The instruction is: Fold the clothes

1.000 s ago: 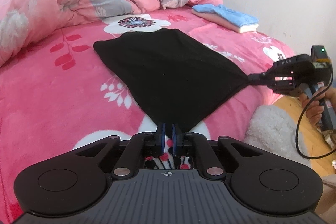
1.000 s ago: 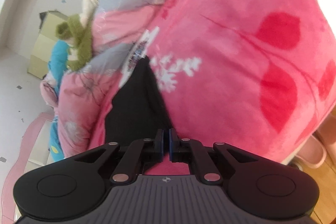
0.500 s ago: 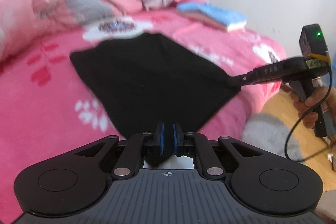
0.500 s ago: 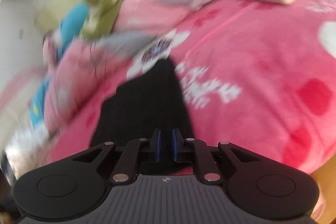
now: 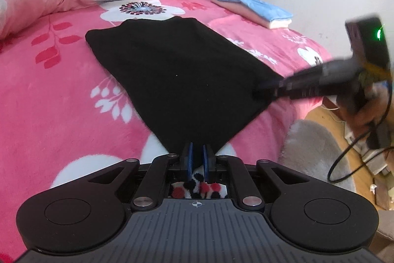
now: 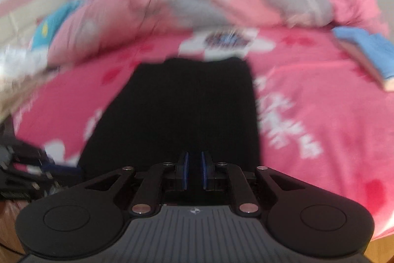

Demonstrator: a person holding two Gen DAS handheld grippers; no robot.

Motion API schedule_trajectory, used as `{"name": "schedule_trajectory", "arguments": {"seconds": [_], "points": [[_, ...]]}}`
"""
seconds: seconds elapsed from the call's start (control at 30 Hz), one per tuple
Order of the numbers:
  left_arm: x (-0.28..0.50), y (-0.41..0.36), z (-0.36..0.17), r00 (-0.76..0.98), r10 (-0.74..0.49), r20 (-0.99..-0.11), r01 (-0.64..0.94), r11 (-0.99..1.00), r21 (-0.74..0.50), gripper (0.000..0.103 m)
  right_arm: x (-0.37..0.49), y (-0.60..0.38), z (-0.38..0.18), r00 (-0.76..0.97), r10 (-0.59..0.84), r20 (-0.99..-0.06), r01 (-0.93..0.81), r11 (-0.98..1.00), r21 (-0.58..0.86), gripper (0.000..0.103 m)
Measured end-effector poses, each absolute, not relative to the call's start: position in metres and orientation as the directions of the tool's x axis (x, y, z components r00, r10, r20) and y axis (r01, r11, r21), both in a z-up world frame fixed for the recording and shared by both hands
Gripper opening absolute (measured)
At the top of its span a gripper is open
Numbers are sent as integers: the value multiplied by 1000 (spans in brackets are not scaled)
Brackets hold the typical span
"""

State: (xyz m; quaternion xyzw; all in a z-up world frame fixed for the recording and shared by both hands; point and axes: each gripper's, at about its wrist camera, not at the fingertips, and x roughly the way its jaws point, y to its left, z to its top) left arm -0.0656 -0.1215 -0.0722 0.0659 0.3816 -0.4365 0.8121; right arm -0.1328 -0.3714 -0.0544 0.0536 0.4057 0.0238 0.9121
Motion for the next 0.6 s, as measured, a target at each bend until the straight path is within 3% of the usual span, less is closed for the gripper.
{"name": "schedule_trajectory", "arguments": {"seconds": [0.17,0.33,0.43,0.6], "points": [[-59,-106,-54,333,-697,-635,744,608,-278,8,-152,-361,-52,611,99,-785,-39,995,94,12],[-51,-123,-48,360,-705,-610,769,595,-234,9,-142,-355,-22,663,86,-743,-82,996,42,12],[-46,-142,-59,354,-696,-625,782,587,-210,9,-108,-368,-18,714,81,-696,-48,997,67,12],[-42,-145,-81,336,-686,-646,776,590,-222,10,-60,-423,-49,704,93,-704,64,979,194,11]]}}
